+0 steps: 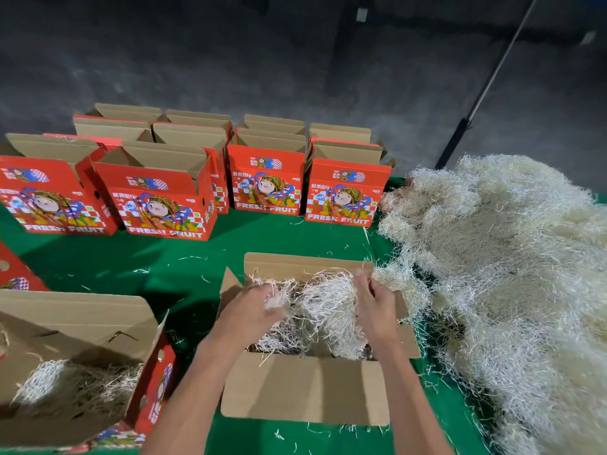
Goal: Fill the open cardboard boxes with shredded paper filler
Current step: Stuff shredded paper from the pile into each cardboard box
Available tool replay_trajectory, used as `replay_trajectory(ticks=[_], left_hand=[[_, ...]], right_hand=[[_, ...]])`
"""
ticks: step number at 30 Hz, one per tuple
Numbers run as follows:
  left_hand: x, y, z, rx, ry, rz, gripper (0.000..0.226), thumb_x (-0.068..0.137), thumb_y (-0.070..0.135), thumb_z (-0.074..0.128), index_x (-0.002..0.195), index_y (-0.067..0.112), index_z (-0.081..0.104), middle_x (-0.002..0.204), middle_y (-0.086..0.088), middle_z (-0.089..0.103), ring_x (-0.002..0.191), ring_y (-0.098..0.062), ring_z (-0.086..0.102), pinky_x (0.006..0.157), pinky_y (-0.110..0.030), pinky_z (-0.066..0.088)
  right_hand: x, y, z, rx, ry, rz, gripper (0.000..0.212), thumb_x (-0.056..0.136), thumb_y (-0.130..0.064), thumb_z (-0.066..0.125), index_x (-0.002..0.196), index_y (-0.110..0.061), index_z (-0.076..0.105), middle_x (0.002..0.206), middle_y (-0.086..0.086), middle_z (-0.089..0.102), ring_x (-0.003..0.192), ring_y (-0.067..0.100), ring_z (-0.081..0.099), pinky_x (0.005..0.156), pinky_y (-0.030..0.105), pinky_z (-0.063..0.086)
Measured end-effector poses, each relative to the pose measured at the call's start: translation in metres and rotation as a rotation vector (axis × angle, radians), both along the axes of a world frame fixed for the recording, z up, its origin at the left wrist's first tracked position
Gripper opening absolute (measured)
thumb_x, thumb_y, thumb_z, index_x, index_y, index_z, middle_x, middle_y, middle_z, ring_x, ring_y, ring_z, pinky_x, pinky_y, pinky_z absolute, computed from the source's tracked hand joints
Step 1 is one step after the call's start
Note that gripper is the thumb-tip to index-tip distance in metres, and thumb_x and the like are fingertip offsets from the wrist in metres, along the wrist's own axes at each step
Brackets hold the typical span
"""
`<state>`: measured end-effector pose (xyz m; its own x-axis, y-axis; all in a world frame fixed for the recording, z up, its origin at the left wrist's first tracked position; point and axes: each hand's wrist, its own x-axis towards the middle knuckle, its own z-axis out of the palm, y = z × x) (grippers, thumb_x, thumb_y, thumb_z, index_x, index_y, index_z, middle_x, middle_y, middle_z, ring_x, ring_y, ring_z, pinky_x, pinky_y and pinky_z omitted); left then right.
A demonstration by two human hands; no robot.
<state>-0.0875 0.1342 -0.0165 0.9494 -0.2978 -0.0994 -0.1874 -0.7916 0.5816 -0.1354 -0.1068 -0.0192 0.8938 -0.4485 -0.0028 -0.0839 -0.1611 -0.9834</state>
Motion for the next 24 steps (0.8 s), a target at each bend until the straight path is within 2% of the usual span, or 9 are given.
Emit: replay_trajectory(ticks=[4,9,11,13,15,17,20,22,24], left_hand=[[0.002,0.016,0.027,0.07,0.303,-0.07,0.067,0.081,0.055,0.073,0.139,0.035,0.048,0.145,-0.008,0.047,0.117,-0.021,0.053,0.085,-0.028,0.048],[-0.007,0.012,0.045,0.291,0.023,-0.001,0.033,0.09,0.047,0.061,0.12,0.034,0.054,0.122,0.001,0.06,0.105,-0.019,0.056,0.085,-0.032,0.045],[-0.01,0.004,0.044,0.31,-0.039,-0.018,0.046,0.078,0.062,0.066,0.114,0.038,0.051,0.113,0.01,0.06,0.104,-0.017,0.057,0.086,-0.036,0.048],[-0.015,-0.012,0.04,0.23,0.089,-0.086,0.069,0.063,0.071,0.068,0.122,0.041,0.05,0.117,0.018,0.056,0.106,-0.014,0.059,0.089,-0.038,0.051],[-0.017,-0.029,0.027,0.141,0.153,-0.116,0.039,0.065,0.052,0.067,0.098,0.032,0.058,0.099,0.015,0.064,0.085,-0.01,0.065,0.071,-0.033,0.055],[-0.014,-0.04,0.008,-0.118,0.192,-0.035,0.011,0.074,0.024,0.063,0.084,0.02,0.062,0.083,-0.002,0.068,0.074,-0.015,0.067,0.065,-0.041,0.057],[-0.008,-0.037,-0.02,-0.4,0.23,0.042,0.025,0.091,0.019,0.061,0.115,0.015,0.065,0.109,-0.005,0.07,0.101,-0.02,0.067,0.092,-0.045,0.053],[-0.006,-0.03,-0.029,-0.471,0.299,0.096,0.03,0.097,0.026,0.058,0.124,0.015,0.06,0.109,-0.011,0.069,0.089,-0.025,0.067,0.079,-0.045,0.054],[-0.007,-0.029,-0.034,-0.515,0.379,0.142,0.033,0.096,0.033,0.056,0.126,0.018,0.058,0.095,0.001,0.067,0.076,-0.015,0.059,0.068,-0.04,0.05]], right_hand=[[0.007,0.012,0.011,0.024,0.023,-0.04,0.047,0.099,-0.055,0.05,0.067,-0.02,0.041,0.048,-0.012,0.035,0.043,0.005,0.027,0.043,0.019,0.03],[0.019,0.027,0.026,0.309,0.151,-0.11,0.039,0.091,-0.054,0.063,0.087,-0.015,0.061,0.057,-0.014,0.048,0.062,0.01,0.041,0.063,0.03,0.037],[0.021,0.031,0.034,0.48,0.181,-0.102,0.034,0.09,-0.05,0.067,0.096,-0.016,0.064,0.063,-0.008,0.057,0.061,0.012,0.046,0.058,0.031,0.039],[0.024,0.038,0.044,0.643,0.183,-0.039,0.03,0.093,-0.045,0.067,0.102,-0.016,0.065,0.067,0.001,0.058,0.052,0.013,0.047,0.049,0.028,0.037],[0.027,0.048,0.052,0.784,0.158,0.047,0.031,0.098,-0.038,0.061,0.112,-0.011,0.068,0.076,0.003,0.065,0.059,0.019,0.056,0.054,0.03,0.044],[0.027,0.052,0.055,0.876,0.13,0.119,0.037,0.1,-0.037,0.057,0.12,-0.006,0.066,0.105,0.008,0.073,0.087,0.024,0.066,0.078,0.035,0.053],[0.017,0.04,0.047,0.654,0.073,0.094,0.027,0.099,-0.035,0.06,0.111,-0.013,0.069,0.102,0.005,0.075,0.077,0.02,0.068,0.068,0.035,0.054],[0.006,0.024,0.036,0.272,0.044,-0.022,0.022,0.099,-0.039,0.058,0.104,-0.02,0.069,0.085,0.001,0.075,0.071,0.017,0.071,0.062,0.028,0.056],[-0.002,0.02,0.022,-0.019,0.077,0.017,0.03,0.098,-0.05,0.052,0.103,-0.023,0.065,0.072,-0.004,0.067,0.059,0.004,0.061,0.057,0.02,0.049]])
